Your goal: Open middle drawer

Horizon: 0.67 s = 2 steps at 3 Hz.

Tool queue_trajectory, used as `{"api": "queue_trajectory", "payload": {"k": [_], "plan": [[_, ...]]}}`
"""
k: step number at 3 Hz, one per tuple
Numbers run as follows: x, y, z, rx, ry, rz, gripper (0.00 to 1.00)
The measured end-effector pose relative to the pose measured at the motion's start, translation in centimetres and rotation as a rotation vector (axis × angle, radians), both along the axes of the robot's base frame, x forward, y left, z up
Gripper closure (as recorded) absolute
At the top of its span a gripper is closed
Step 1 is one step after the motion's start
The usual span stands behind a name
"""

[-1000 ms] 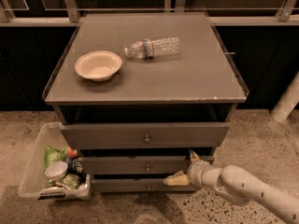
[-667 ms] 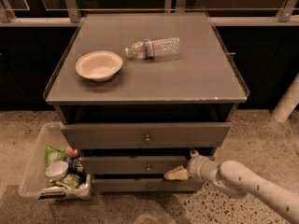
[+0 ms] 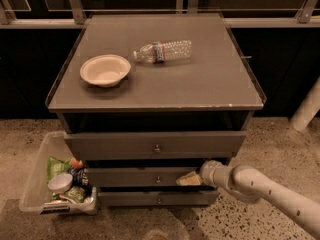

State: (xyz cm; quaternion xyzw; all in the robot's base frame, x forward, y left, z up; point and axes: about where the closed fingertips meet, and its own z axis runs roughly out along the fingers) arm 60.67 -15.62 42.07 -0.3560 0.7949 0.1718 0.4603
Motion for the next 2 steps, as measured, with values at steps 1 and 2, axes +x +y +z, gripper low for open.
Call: {"api": "queue_trajectory", "payload": {"k": [1,2], "plan": [[-1.6,0.4,-0.6,-0.003,0.054,0.021,0.0],[-3.6,0.5,-0.8,0.0,0.127,0.03,0.0]]}}
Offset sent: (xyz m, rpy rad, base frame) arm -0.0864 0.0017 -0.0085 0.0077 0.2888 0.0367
